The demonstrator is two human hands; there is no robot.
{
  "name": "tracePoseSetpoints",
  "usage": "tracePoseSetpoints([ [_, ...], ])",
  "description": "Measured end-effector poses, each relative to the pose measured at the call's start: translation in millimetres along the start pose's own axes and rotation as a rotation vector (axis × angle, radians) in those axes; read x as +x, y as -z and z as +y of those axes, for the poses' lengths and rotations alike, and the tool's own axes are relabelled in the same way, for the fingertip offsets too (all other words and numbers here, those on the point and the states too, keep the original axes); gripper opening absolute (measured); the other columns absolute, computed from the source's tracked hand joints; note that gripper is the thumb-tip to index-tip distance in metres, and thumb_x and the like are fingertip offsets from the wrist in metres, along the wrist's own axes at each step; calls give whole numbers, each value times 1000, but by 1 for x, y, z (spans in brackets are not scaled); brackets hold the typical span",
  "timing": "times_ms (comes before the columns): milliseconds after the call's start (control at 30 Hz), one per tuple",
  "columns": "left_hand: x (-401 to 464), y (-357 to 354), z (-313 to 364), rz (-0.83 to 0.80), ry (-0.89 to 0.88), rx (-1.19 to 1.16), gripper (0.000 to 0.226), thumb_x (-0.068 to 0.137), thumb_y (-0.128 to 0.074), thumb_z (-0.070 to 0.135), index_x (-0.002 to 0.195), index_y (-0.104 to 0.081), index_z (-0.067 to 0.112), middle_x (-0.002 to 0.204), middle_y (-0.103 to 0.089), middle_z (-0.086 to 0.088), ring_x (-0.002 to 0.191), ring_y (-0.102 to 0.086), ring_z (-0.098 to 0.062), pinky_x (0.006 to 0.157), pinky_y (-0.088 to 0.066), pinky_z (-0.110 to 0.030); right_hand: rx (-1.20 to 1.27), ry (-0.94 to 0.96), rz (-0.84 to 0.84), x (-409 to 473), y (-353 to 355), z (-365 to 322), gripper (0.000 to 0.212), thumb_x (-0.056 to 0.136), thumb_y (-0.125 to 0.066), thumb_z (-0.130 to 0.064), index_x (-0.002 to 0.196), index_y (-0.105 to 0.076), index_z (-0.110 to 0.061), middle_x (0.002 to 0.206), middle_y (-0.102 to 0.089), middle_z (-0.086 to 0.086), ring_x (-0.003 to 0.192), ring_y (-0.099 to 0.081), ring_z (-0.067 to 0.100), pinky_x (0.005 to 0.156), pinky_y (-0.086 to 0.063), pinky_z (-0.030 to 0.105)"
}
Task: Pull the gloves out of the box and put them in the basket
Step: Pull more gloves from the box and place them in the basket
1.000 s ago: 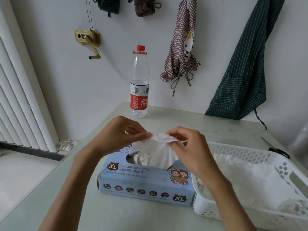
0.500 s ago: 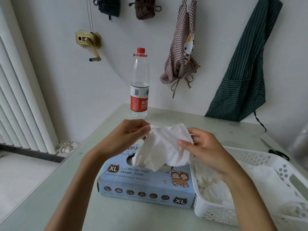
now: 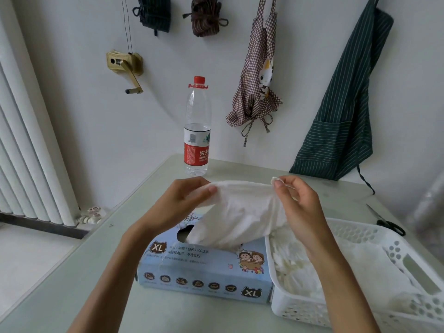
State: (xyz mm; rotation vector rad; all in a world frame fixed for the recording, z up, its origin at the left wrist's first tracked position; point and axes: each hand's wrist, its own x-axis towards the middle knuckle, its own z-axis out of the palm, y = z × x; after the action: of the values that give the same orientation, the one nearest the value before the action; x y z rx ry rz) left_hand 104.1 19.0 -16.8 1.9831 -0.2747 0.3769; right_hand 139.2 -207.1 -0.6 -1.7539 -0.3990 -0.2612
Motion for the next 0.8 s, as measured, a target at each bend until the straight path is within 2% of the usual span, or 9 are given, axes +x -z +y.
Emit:
tracePoseSetpoints([
  [67,4,-5,4,59,7,-23,27,94,-51,31,96,-68,10,91,-69,-7,83,-64,-17,76,-49,-26,-11,52,25,0,2,-3,15,96,-49,-31,97,-58,-20,101,-64,-8,104,-58,5,79,-41,14],
  [133,8,-10,12,75,8,31,24,96,-51,28,95,-68,11,84,-67,-1,72,-59,-5,68,-46,-17,-31,104,48,1,5,-10,16,97,-48,-29,100,-56,-16,102,-64,-6,106,-58,7,80,-44,12],
  [200,14,-14,21,99,-6,101,21,96,-51,28,91,-67,15,78,-63,2,64,-52,-1,62,-39,-16,-24,183,91,3,10,-24,12,98,-48,-26,99,-54,-16,99,-62,-8,104,-58,5,78,-43,6],
  [300,19,-21,39,112,-12,96,20,95,-52,29,84,-66,19,76,-64,5,66,-53,-6,61,-39,-16,-69,318,142,6,24,-46,9,98,-49,-21,99,-54,-14,95,-61,-11,97,-58,0,80,-41,4],
  [400,23,-36,57,60,-52,82,24,96,-51,27,91,-66,10,81,-65,0,67,-54,-6,61,-41,-16,-189,416,172,8,42,-62,9,98,-49,-22,99,-54,-14,93,-60,-15,91,-57,-5,81,-40,4],
  [467,26,-49,67,14,-51,7,27,98,-48,25,95,-63,2,78,-61,-2,60,-50,2,58,-38,-13,-268,451,197,10,53,-73,8,98,-49,-23,98,-53,-16,93,-61,-12,92,-57,1,78,-42,9],
  [533,29,-66,79,-17,-19,-100,30,100,-44,23,99,-58,-4,78,-58,-2,56,-47,6,56,-36,-8,-350,495,225,10,67,-83,10,99,-48,-24,99,-54,-16,92,-62,-8,89,-58,7,74,-45,20],
  [667,33,-104,104,-91,-11,-233,23,102,-38,20,91,-49,3,72,-54,3,53,-48,6,55,-37,-8,-565,561,251,10,94,-99,18,100,-42,-30,102,-52,-14,85,-65,-2,73,-59,18,64,-45,35],
  [800,37,-135,121,-132,-72,-324,23,102,-37,21,86,-46,7,72,-53,-1,61,-54,-6,62,-47,-17,-701,559,299,7,122,-105,21,101,-38,-30,105,-50,-14,82,-64,1,66,-51,17,60,-38,33],
])
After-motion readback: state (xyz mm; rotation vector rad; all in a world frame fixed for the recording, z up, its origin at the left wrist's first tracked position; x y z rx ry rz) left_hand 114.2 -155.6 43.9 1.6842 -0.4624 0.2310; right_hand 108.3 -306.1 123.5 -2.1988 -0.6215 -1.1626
